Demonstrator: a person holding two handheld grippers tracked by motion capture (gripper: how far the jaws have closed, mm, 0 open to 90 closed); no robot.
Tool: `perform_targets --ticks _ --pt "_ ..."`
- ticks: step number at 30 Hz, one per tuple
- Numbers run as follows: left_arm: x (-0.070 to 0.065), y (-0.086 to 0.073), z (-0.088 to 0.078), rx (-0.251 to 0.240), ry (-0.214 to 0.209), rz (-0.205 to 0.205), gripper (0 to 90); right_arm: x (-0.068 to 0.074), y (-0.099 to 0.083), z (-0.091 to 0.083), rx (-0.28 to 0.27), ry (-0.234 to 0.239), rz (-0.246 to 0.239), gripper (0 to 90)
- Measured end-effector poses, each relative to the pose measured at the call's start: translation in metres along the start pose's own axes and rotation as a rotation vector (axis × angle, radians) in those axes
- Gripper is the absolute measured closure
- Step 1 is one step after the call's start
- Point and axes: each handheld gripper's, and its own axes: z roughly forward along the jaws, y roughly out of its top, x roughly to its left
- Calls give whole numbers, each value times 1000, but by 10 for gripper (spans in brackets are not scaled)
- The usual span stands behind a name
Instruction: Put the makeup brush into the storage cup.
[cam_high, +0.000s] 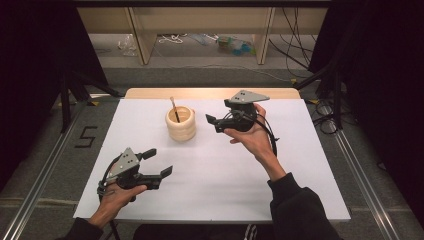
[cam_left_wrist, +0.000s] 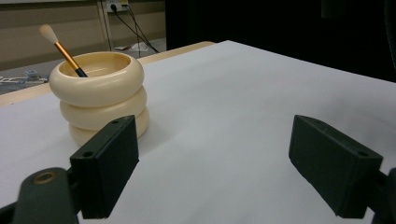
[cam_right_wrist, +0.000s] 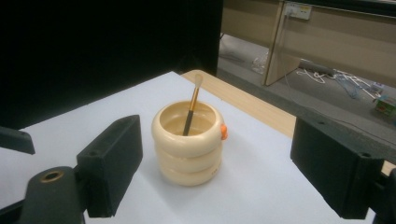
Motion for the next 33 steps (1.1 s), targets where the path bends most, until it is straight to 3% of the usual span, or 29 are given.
perform_targets --ticks 10,18,22,33 --pt "-1 1 -1 4 1 -1 158 2 -10 -6 -3 7 6 161" --pt "0 1 -1 2 2 -1 158 4 -20 -12 25 21 5 161" --pt "0 1 -1 2 4 0 158 5 -25 -14 31 35 33 163" --pt "0 1 -1 0 5 -1 158 2 -35 -24 24 26 48 163"
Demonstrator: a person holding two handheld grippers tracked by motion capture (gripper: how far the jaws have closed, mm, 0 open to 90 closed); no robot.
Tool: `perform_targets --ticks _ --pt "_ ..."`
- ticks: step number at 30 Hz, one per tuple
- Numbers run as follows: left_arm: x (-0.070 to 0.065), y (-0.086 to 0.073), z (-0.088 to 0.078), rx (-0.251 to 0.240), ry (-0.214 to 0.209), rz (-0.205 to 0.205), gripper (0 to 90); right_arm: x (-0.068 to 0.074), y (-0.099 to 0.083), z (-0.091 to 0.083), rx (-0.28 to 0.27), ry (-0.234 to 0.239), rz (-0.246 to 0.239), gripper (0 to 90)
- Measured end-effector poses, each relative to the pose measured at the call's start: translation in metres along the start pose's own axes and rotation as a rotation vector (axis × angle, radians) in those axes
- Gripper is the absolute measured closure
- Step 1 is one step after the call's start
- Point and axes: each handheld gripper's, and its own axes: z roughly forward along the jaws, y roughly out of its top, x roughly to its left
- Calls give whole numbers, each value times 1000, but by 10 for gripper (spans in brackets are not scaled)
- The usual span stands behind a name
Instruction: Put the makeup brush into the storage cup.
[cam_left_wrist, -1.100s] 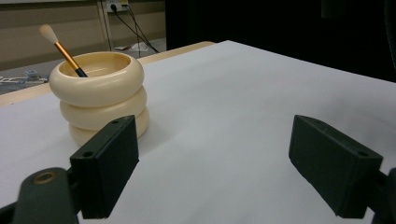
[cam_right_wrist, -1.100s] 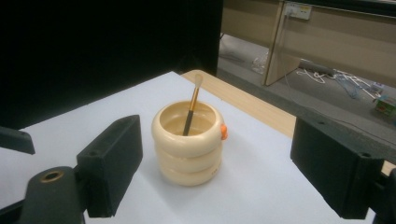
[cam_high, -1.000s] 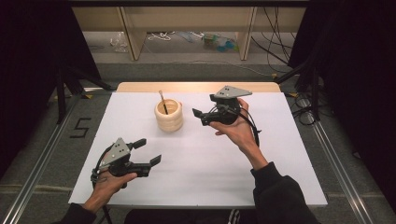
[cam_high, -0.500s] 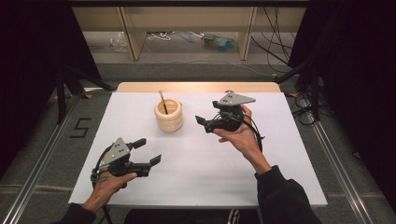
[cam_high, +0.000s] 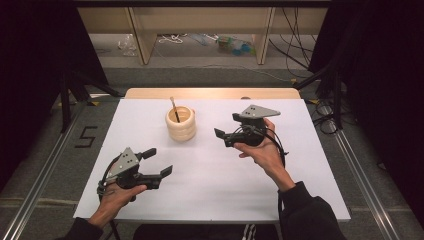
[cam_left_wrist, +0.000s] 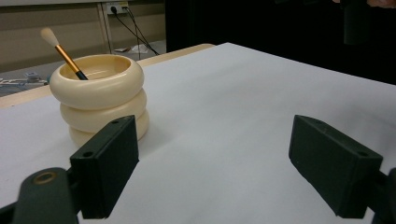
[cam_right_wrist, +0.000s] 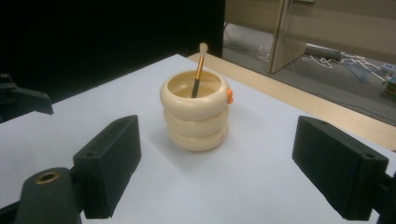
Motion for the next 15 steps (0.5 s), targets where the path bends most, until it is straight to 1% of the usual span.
perform_targets --ticks 1,3,6,7,8,9,10,11,12,15 --pt "0 0 0 0 1 -3 158 0 -1 -1 8 -8 4 162" --pt "0 0 -1 0 2 -5 158 1 -4 -2 14 2 12 162" --pt "1 0 -1 0 0 1 158 1 -7 -4 26 -8 6 162" --pt "1 0 0 0 0 1 158 1 -8 -5 20 -3 6 162" --pt "0 0 0 -1 0 -5 158 1 -8 -6 24 -11 5 162" --pt "0 0 0 -2 0 -7 158 1 -8 -7 10 -12 2 162" --pt "0 0 0 -6 0 -5 158 2 -8 -9 14 -9 8 162" --pt "0 0 0 -7 0 -6 158 3 -8 -10 -2 -12 10 162" --pt "0 0 0 -6 0 -6 158 2 -9 -11 -6 -16 3 162" --pt "0 0 0 -3 -1 -4 158 3 -12 -16 -9 -12 14 162"
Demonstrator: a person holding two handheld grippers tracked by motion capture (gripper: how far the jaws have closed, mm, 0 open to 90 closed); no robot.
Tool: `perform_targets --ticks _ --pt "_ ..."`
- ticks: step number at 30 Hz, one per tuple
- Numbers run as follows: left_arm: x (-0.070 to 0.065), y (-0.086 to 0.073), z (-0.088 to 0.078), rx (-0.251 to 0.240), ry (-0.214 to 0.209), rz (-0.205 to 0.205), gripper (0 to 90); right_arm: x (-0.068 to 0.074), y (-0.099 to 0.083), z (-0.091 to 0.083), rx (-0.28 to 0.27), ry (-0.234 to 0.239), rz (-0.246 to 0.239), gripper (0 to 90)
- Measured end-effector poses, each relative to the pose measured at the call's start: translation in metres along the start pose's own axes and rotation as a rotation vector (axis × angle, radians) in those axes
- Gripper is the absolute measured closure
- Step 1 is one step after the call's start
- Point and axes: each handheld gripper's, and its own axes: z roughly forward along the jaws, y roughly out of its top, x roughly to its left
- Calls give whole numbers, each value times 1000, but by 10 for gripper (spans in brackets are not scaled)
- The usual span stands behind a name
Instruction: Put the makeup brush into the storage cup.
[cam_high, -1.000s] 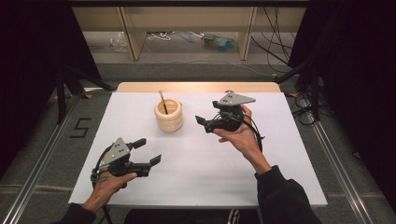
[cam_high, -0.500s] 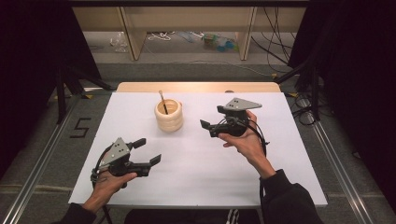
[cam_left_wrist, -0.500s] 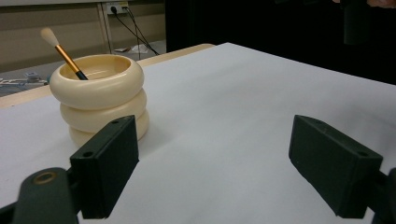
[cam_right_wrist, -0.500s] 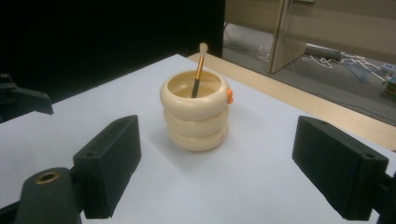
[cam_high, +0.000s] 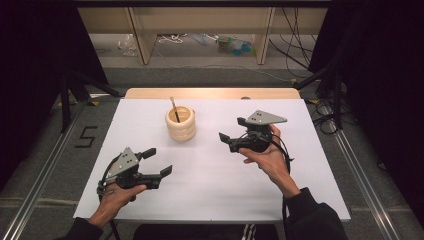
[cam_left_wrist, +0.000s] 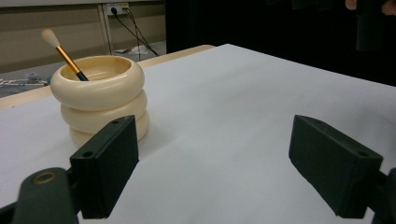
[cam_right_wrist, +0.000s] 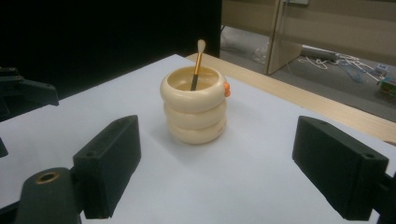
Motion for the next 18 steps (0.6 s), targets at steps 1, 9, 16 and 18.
perform_targets --ticks 1,9,16,18 --pt "0 0 0 0 0 1 158 0 -1 -1 -3 -3 5 162" --pt "1 1 0 -4 -4 1 158 -4 -11 -14 -22 -9 29 162" --pt "1 1 0 -7 -1 -4 158 -4 -22 -25 -17 -5 38 162" --pt "1 0 0 -7 1 -19 158 -3 -26 -27 -27 -6 37 161"
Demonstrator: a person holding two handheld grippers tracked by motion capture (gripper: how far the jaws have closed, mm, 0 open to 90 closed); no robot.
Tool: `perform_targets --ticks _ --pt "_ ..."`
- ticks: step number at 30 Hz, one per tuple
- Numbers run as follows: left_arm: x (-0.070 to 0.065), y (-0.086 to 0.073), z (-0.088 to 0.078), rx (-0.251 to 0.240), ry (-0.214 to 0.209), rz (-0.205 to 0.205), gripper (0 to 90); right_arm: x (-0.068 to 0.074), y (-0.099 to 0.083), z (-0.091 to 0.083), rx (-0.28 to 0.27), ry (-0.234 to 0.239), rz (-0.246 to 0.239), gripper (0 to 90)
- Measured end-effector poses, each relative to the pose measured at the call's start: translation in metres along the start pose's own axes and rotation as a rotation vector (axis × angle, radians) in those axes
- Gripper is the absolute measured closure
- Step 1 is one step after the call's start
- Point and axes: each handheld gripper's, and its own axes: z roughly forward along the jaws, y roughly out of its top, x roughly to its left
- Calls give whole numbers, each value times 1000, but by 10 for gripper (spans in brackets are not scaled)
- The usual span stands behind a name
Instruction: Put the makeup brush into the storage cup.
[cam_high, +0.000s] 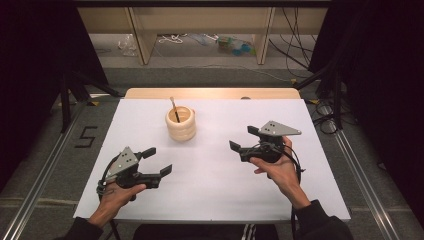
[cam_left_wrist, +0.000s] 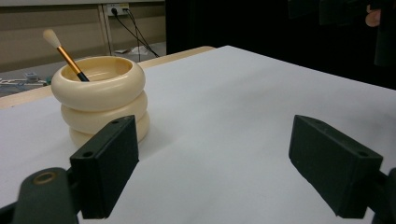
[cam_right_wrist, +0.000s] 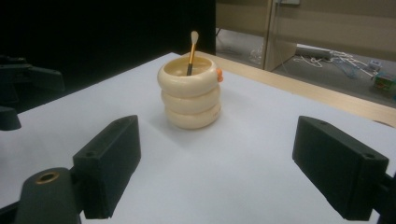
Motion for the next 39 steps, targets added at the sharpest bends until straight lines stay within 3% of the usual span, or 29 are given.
perform_targets --ticks 6,10,14,19,26,28,34,39 --pt "2 0 0 0 0 15 158 1 -10 -7 8 -3 -10 161" --pt "2 0 0 0 3 1 158 2 -15 -10 -4 0 -20 161" --pt "2 0 0 1 2 15 158 4 -18 -12 2 9 -9 161" --pt "2 0 -1 0 7 5 158 5 -22 -17 21 4 -7 161" --pt "2 0 0 1 6 7 158 5 -28 -21 21 6 -1 162" --pt "2 0 0 -1 7 7 158 5 -30 -21 -4 -1 -9 162" --pt "2 0 0 1 7 9 158 6 -35 -24 24 6 7 161" --pt "1 -1 0 2 7 5 158 6 -36 -27 16 3 -1 161"
